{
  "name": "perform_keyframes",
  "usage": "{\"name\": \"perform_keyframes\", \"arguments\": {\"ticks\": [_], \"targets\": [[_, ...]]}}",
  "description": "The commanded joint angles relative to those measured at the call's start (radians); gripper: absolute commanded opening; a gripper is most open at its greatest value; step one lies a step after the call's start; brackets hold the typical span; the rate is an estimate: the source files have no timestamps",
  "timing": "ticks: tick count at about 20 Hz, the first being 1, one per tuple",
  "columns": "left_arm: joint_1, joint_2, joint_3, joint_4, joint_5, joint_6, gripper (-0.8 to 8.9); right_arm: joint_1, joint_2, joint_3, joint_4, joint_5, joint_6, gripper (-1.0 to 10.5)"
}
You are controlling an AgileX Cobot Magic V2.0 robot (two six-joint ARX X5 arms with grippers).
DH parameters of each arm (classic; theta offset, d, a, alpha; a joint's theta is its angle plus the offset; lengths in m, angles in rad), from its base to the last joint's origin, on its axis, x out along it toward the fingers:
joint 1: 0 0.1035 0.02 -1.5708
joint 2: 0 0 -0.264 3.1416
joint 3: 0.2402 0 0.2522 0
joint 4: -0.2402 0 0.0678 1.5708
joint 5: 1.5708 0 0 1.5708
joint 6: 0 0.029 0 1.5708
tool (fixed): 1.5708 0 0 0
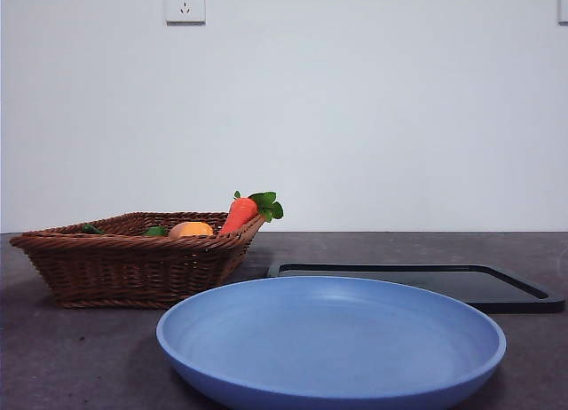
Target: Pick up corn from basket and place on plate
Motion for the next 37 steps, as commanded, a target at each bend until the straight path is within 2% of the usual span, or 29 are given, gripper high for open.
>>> {"name": "perform_keyframes", "arguments": {"ticks": [1,4,7,8,14,20,29,32,34,36,37], "targets": [[-0.026,0.027,0.015,-0.002,0.004,0.046,0.07,0.040,0.034,0.018,0.003,-0.002,-0.050,0.0],[-0.042,0.047,0.015,0.000,0.004,0.053,0.53,0.064,0.064,0.018,0.008,-0.002,-0.050,0.1],[-0.045,0.052,0.015,0.006,0.004,0.052,3.32,0.064,0.074,0.018,0.012,0.005,-0.028,2.2],[-0.048,0.052,0.015,0.007,0.004,0.052,3.81,0.064,0.079,0.018,0.014,0.006,-0.018,2.7],[-0.058,0.052,0.015,0.009,0.004,0.050,3.87,0.107,0.187,0.018,0.051,0.004,0.007,2.7],[-0.058,0.052,0.015,0.008,0.004,0.044,3.87,0.196,0.420,0.018,0.207,0.006,0.015,2.7],[-0.058,0.052,0.015,0.009,0.004,0.044,3.87,0.243,0.719,0.018,0.396,0.005,0.018,2.6],[-0.058,0.052,0.015,0.010,0.004,0.040,3.87,0.252,0.766,0.018,0.423,0.005,0.029,2.0],[-0.058,0.052,0.015,0.013,0.004,0.037,3.87,0.253,0.783,0.018,0.426,0.005,0.034,1.2],[-0.058,0.052,0.015,0.026,0.004,0.026,3.87,0.253,0.787,0.018,0.425,0.005,0.034,0.0],[-0.058,0.052,0.015,0.038,0.004,0.024,3.87,0.253,0.787,0.018,0.424,0.005,0.040,0.0]]}}
